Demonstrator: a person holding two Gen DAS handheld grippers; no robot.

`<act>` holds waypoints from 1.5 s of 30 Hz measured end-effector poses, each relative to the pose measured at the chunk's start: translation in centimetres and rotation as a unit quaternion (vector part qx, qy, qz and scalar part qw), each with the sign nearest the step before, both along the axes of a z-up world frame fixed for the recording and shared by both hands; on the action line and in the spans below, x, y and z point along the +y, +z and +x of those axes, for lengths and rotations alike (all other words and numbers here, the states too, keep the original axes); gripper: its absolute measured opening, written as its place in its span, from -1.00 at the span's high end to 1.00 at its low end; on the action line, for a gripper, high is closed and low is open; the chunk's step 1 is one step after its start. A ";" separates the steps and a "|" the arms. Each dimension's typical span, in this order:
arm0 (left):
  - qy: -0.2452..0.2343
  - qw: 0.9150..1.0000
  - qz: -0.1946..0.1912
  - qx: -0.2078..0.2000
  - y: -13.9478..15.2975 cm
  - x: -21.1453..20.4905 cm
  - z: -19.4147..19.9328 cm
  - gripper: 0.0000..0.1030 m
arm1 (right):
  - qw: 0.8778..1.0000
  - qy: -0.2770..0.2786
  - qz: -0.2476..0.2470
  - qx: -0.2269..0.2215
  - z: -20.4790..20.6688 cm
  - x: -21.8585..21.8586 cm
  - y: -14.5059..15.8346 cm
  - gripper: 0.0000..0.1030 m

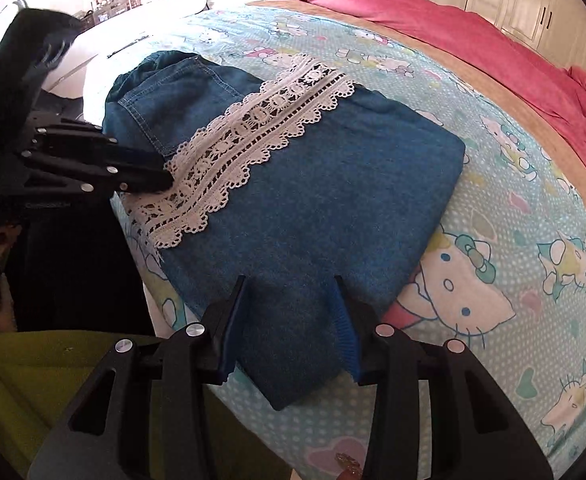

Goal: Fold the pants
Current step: 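Smooth the folded pants flat with both open grippers, then grasp the elastic waistband with the right gripper and lift it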

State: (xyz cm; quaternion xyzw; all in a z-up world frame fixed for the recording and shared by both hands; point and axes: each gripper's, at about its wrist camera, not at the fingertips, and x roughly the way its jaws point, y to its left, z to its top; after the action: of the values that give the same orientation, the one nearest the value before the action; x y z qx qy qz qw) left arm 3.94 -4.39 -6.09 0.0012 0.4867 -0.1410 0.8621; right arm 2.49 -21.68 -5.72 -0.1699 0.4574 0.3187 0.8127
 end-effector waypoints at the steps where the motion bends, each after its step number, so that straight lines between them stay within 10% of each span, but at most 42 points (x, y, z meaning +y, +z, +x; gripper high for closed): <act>1: 0.001 1.000 -0.006 0.001 0.0 0.2 0.0 0.69 | 1.000 -0.001 0.001 0.001 -0.1 -0.1 0.0 0.24; 8: 0.009 1.000 -0.007 0.000 0.9 0.9 -0.3 0.51 | 0.999 -0.025 0.036 0.018 0.6 -1.2 1.9 0.20; 15: 0.050 0.998 -0.010 -0.029 3.4 3.4 -0.8 0.18 | 0.996 -0.063 0.066 -0.010 1.8 -2.4 4.6 -0.36; 28: 0.094 0.993 -0.002 -0.073 6.8 6.9 -1.6 -0.77 | 0.989 -0.099 0.099 -0.043 4.7 -1.7 7.8 -0.84; 45: 0.163 0.984 -0.014 -0.074 6.8 13.3 -1.5 -0.81 | 0.991 -0.047 0.115 -0.058 8.6 5.4 10.3 -0.86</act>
State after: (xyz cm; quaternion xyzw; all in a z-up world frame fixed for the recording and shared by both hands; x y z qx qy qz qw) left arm 2.47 8.86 0.67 -0.0795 0.4128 -0.0048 0.9073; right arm 11.13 -16.33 4.63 -0.0718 0.3772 0.3203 0.8660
